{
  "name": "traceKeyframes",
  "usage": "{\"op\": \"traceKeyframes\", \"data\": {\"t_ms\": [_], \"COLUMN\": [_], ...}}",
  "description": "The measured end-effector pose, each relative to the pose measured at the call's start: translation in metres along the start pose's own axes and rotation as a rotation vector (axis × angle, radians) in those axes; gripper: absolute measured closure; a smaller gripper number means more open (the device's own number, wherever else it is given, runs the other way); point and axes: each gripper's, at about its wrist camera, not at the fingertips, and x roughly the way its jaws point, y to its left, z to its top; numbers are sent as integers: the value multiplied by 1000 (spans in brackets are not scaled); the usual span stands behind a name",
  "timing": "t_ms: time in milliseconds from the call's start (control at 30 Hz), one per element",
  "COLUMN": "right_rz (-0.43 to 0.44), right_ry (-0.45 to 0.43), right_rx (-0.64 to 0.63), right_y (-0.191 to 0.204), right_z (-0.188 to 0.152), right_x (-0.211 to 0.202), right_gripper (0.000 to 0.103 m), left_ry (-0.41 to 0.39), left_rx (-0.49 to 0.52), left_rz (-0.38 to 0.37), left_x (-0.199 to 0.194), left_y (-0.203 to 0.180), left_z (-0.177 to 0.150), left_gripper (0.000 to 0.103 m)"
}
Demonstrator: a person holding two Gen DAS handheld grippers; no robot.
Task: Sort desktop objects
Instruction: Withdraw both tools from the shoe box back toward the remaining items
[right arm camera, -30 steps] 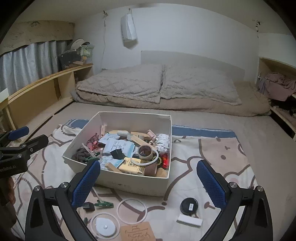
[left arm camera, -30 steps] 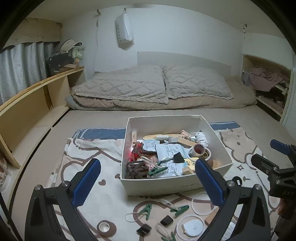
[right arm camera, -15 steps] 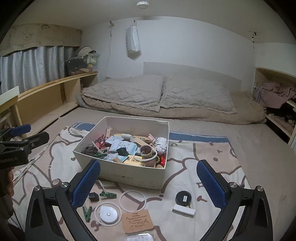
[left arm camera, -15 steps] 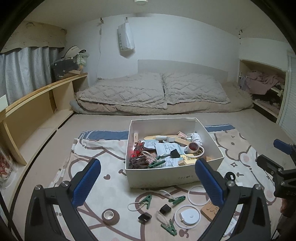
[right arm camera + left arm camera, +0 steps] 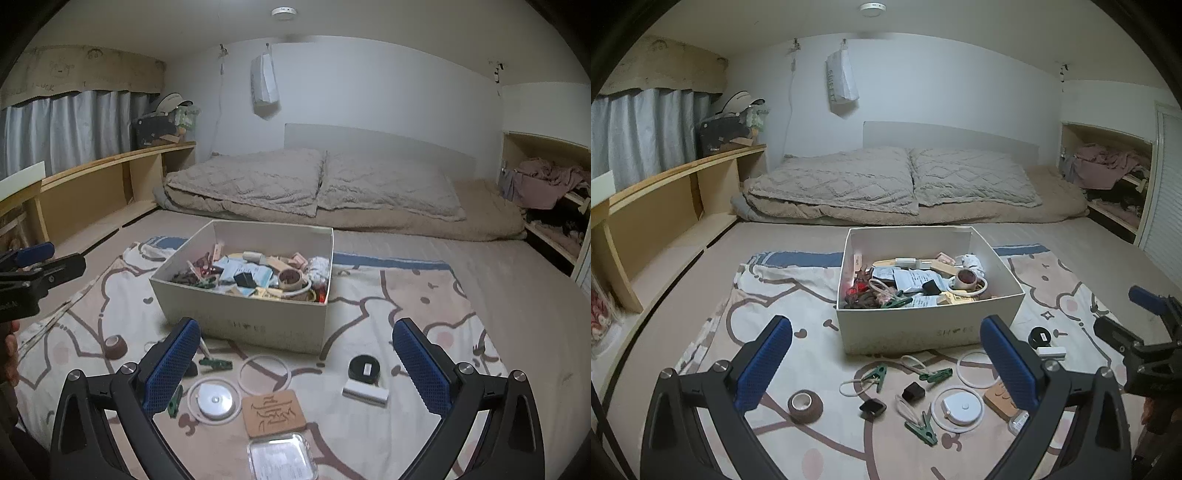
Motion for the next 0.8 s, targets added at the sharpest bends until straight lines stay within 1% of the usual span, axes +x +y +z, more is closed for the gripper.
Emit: {"op": "traceKeyframes", "data": {"t_ms": [100, 433, 633, 800], "right_rz": [-3, -2, -14, -16], "right_ry": [10, 41, 78, 125], "right_rx": [-5, 8, 22, 40], "right_y": [1, 1, 2, 3], "right_z": [-10, -37, -54, -71], "right_x": [1, 3, 11, 21], "right_gripper": [0, 0, 0, 0], "left_ry": [-2, 48, 77, 115], "left_rx": [-8, -41, -38, -40], "left_rz": [7, 4, 17, 9], "left_x": [0, 9, 16, 25], "left_y": [1, 10, 11, 12], "left_z": [-10, -41, -64, -77], "left_gripper": [0, 0, 0, 0]}}
